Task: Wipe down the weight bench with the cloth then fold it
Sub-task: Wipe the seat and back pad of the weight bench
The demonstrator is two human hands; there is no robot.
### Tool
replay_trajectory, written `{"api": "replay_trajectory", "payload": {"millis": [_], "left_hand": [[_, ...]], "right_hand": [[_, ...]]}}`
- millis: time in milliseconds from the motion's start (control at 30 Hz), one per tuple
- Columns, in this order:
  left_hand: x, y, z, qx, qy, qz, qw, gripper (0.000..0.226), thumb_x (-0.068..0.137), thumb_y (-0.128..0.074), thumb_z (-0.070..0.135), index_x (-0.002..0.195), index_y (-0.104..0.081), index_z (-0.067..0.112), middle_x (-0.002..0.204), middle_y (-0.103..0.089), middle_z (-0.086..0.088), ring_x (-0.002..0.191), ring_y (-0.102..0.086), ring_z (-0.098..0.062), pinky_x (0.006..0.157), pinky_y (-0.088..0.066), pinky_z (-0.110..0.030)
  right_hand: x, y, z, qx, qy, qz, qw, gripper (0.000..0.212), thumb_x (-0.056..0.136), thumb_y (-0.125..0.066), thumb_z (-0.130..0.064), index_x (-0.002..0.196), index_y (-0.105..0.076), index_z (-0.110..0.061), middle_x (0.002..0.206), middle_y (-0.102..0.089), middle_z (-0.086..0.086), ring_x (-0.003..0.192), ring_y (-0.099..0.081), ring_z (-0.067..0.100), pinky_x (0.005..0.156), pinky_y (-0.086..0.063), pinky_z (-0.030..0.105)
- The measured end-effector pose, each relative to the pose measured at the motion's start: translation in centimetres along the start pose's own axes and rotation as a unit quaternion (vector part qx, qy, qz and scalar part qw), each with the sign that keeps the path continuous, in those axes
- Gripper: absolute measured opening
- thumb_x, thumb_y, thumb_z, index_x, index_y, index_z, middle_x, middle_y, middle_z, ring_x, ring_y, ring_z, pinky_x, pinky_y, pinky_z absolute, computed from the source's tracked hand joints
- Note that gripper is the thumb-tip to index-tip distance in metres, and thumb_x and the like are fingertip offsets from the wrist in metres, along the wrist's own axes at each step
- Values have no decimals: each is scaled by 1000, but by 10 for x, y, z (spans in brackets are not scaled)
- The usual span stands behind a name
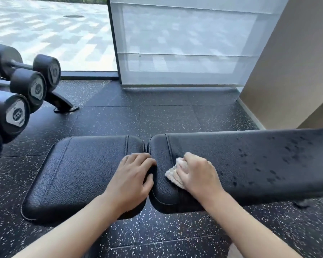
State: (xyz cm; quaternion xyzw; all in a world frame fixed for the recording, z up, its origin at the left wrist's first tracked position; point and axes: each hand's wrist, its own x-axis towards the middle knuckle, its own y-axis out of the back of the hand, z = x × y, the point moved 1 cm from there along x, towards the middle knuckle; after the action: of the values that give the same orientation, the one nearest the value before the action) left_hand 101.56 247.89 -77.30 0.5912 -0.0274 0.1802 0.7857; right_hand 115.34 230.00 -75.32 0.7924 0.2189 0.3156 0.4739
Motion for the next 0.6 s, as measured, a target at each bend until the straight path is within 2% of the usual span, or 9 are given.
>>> {"api": "replay_trajectory", "payload": {"millis": [100, 300, 467, 600], "left_hand": [[7, -4, -4, -24, -6, -7, 1000, 45, 96, -47, 45, 136, -57, 28, 145, -53, 10, 138, -44, -17, 119, -33, -42], [28, -9, -8, -32, -1, 8, 999, 48, 95, -46, 46, 135, -62, 27, 144, -58, 8, 132, -51, -18, 115, -37, -43], [38, -12, -5, -28, -5, -1, 1000, 50, 94, -44, 50, 136, -59, 28, 145, -56, 10, 132, -50, -17, 116, -36, -43], [43, -14, -1, -39, -17, 3, 999, 49, 94, -45, 50, 136, -59, 30, 144, -55, 12, 132, -48, -15, 115, -36, -40]], "right_hand": [[68, -10, 9, -36, -26, -13, 999, 22, 96, -58, -32, 83, -54, -13, 88, -70, 12, 83, -66, 38, 64, -40, 38], [147, -27, 14, -44, -71, -47, 995, 17, 96, -55, -25, 84, -52, -13, 94, -69, 15, 89, -65, 35, 68, -34, 30], [125, -21, 6, -54, -62, -41, 996, 22, 97, -56, -31, 94, -61, -11, 97, -70, 16, 92, -66, 36, 69, -35, 32], [47, -1, -1, -30, -21, -34, 999, 27, 93, -60, -37, 78, -46, -20, 81, -68, 7, 81, -65, 35, 63, -34, 34]]}}
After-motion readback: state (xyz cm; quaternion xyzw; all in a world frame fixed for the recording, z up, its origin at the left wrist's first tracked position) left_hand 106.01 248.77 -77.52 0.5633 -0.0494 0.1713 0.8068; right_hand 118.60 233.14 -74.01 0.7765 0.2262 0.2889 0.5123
